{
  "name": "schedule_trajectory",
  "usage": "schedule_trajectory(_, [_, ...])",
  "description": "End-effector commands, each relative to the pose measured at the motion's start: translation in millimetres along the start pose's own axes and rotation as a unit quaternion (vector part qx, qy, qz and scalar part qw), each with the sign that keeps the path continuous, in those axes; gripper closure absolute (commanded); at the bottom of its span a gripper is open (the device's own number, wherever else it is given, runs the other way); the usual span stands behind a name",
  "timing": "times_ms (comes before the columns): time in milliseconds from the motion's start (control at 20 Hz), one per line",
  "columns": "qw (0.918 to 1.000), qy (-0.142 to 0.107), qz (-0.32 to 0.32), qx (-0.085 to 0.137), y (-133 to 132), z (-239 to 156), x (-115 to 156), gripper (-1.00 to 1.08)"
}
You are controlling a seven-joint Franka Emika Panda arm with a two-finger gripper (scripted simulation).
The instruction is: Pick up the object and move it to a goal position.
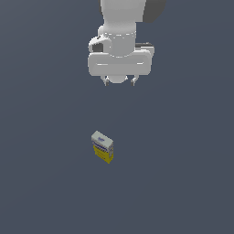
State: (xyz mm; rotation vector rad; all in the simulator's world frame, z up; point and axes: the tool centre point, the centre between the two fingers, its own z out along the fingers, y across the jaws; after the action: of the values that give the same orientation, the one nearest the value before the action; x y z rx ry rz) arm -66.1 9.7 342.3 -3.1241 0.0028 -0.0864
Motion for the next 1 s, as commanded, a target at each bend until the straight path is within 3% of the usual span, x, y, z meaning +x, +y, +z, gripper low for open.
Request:
schedule_trajectory(0, [1.0, 0.0, 0.0, 0.0, 0, 0, 0, -0.92])
schedule_trajectory(450, [0.9997, 0.009, -0.024, -0.001, -34, -9, -1, -0.92])
schedule_trajectory(950, [0.9991, 0.008, -0.043, -0.001, -30, -5, 5, -0.92])
